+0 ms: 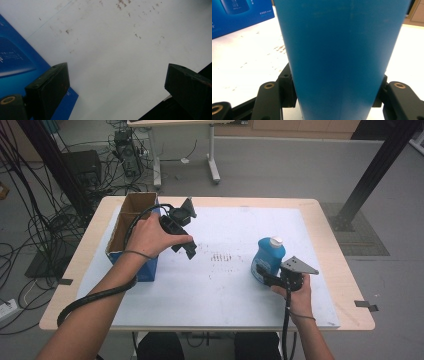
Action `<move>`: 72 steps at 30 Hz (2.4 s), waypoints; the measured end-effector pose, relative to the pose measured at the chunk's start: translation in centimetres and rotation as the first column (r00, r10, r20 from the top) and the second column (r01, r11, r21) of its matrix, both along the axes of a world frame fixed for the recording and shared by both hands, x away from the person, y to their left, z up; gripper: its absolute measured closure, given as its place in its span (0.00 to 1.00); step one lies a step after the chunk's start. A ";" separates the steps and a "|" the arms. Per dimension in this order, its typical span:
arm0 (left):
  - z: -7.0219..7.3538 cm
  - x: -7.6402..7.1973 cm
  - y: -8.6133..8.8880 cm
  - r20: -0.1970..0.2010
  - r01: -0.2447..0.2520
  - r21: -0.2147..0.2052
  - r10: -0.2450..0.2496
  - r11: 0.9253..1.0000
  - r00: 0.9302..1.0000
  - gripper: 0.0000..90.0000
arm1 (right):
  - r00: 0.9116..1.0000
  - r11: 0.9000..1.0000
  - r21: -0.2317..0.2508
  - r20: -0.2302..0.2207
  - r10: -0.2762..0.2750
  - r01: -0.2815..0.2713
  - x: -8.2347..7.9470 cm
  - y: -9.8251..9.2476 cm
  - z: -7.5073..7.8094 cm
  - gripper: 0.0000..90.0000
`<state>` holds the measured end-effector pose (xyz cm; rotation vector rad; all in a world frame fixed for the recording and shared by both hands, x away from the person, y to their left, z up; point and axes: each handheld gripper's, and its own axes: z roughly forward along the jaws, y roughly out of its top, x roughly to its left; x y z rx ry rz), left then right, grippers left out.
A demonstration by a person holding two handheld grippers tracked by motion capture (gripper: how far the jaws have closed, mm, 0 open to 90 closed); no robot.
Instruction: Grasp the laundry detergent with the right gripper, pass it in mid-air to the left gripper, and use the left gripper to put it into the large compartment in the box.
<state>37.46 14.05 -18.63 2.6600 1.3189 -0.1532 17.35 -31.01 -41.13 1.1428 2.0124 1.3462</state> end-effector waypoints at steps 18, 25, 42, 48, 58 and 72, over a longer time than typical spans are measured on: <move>-0.1 0.2 0.2 -0.001 0.002 -0.007 -0.002 1.000 1.000 0.07 | 1.000 1.000 -0.002 0.004 -0.004 0.004 -0.1 0.1 0.0 0.46; -0.2 0.1 0.4 0.005 -0.003 -0.010 0.003 1.000 1.000 0.07 | 1.000 1.000 0.000 0.005 -0.005 0.005 -0.1 0.1 -0.1 0.46; 0.2 -0.2 0.4 0.012 0.017 -0.021 -0.017 1.000 1.000 0.07 | 1.000 1.000 -0.001 0.002 -0.009 0.009 -0.1 0.2 0.0 0.46; 0.8 -0.7 1.0 0.025 0.038 -0.052 -0.036 0.998 0.999 0.09 | 1.000 1.000 0.001 -0.001 -0.005 0.005 -0.1 0.1 0.0 0.46; 0.9 -0.9 1.4 0.016 0.105 -0.070 -0.105 0.992 0.994 0.07 | 1.000 1.000 0.006 0.001 0.017 -0.017 0.2 -0.4 0.0 0.47; 2.8 -1.9 0.4 0.056 0.205 -0.073 -0.201 0.976 0.978 0.07 | 0.989 0.988 0.048 -0.002 0.145 -0.145 1.7 -1.1 0.5 0.47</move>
